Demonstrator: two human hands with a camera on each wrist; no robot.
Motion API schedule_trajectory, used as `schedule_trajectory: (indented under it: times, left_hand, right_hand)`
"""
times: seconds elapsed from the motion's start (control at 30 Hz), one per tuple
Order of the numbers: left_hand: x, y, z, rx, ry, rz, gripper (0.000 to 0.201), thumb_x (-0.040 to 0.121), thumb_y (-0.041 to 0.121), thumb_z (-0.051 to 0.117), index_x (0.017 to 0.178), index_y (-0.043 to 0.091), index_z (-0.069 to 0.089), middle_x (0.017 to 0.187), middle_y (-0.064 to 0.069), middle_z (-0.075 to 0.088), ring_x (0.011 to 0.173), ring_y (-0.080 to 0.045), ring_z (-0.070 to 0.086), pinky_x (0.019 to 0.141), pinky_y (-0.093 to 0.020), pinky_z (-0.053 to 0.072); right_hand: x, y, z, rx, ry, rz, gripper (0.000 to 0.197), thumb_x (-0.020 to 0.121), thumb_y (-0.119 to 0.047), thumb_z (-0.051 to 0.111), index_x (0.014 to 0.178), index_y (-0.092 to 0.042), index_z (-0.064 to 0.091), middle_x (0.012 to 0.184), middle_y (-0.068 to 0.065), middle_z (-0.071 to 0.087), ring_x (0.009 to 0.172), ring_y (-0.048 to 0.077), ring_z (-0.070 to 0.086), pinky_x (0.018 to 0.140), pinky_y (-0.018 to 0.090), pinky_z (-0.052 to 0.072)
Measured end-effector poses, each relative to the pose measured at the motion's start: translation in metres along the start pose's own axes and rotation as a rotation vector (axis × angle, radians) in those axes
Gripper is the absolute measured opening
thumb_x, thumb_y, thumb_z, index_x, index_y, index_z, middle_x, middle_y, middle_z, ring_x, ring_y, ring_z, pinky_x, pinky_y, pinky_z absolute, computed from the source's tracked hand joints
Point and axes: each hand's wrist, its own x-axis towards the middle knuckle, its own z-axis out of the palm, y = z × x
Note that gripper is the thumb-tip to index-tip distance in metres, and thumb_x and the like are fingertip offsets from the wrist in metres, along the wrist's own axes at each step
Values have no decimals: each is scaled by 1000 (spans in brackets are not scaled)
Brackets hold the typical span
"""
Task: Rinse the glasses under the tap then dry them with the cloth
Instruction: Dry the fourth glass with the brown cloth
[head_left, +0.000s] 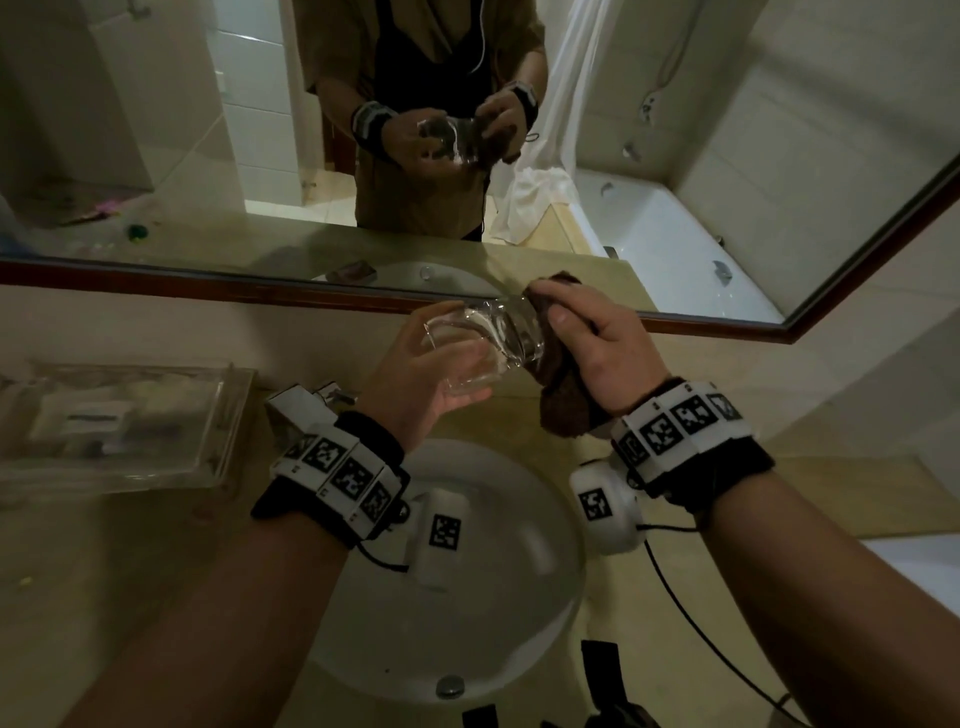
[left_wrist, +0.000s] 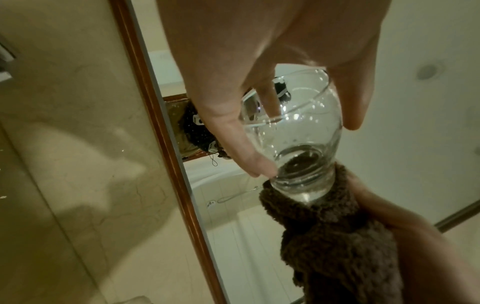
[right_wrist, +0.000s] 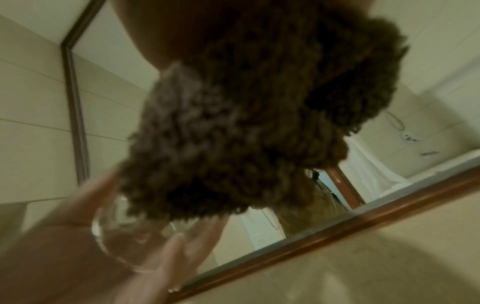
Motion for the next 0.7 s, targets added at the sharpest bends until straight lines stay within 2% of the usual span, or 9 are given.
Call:
schedule_trajectory:
  times: [0.07, 0.17, 0.23, 0.3, 0.4, 0.47, 0.53, 0.63, 0.7]
  left_hand:
    - [-1, 1, 2, 40, -45, 2, 51, 67, 10, 75, 109, 32, 57, 105, -4, 68, 99, -30, 69, 78, -44, 56]
    - [-2, 3, 4, 66, -55, -8, 46, 76, 5, 71, 111, 31, 58, 99, -2, 66, 96, -28, 69, 81, -48, 57]
    - [-3, 3, 4, 94, -22, 13, 46, 71, 11, 73, 108, 32, 57, 100, -2, 66, 95, -27, 70, 78, -45, 57]
    - [-3, 2, 4, 109, -2, 17, 51, 64, 17, 76, 109, 33, 57, 105, -4, 66, 96, -28, 70, 76, -42, 57]
    - [-3, 1, 3, 116, -29, 8, 53, 66, 13, 79, 110, 33, 56, 105, -3, 67, 95, -27, 71, 76, -42, 58]
    - [-2, 1, 4, 127, -62, 13, 48, 73, 8, 77, 110, 32, 58, 107, -5, 67, 97, -28, 70, 79, -45, 58]
    - [-2, 1, 5, 135, -42, 21, 43, 79, 4, 72, 110, 31, 59, 108, -5, 68, 98, -28, 70, 83, -49, 57]
    - [0, 1, 3, 80, 27, 34, 41, 78, 5, 71, 109, 29, 59, 107, -8, 70, 99, -31, 70, 86, -53, 55]
    - [-1, 1, 4, 76, 26, 33, 48, 73, 9, 74, 114, 27, 56, 108, -8, 69, 100, -31, 69, 86, -53, 54]
  right_hand:
    - [3, 7, 0, -12, -31, 81, 28, 96, -10, 49, 116, -26, 61, 112, -4, 63, 102, -1, 56, 92, 10, 40]
    - [-4, 17, 0, -2, -36, 137, 27, 96, -10, 50, 116, -20, 64, 111, 3, 66, 106, 16, 60, 97, 29, 46]
    - [-8, 14, -1, -19, -26, 114, 26, 96, -8, 51, 116, -15, 65, 110, 3, 66, 105, 16, 60, 94, 24, 45]
    - [-7, 7, -3, -38, -3, 73, 26, 95, -9, 52, 116, -18, 65, 107, -1, 64, 102, 11, 58, 90, 15, 42]
    - [0, 0, -6, -47, 22, 35, 26, 95, -11, 52, 115, -22, 64, 107, -5, 62, 99, 4, 56, 89, 9, 41]
    - [1, 3, -7, -32, 16, 64, 26, 96, -11, 51, 113, -26, 63, 108, -5, 62, 100, 5, 56, 89, 8, 40]
    - [-2, 8, -6, -6, -8, 103, 25, 96, -10, 50, 113, -25, 63, 108, -2, 65, 103, 11, 58, 91, 14, 42]
    - [-12, 11, -4, -7, -23, 100, 26, 95, -10, 51, 115, -20, 65, 109, 0, 67, 105, 16, 61, 96, 29, 45]
    - [-13, 6, -4, -4, -1, 81, 26, 94, -11, 52, 113, -25, 64, 108, 1, 67, 104, 17, 61, 96, 31, 45]
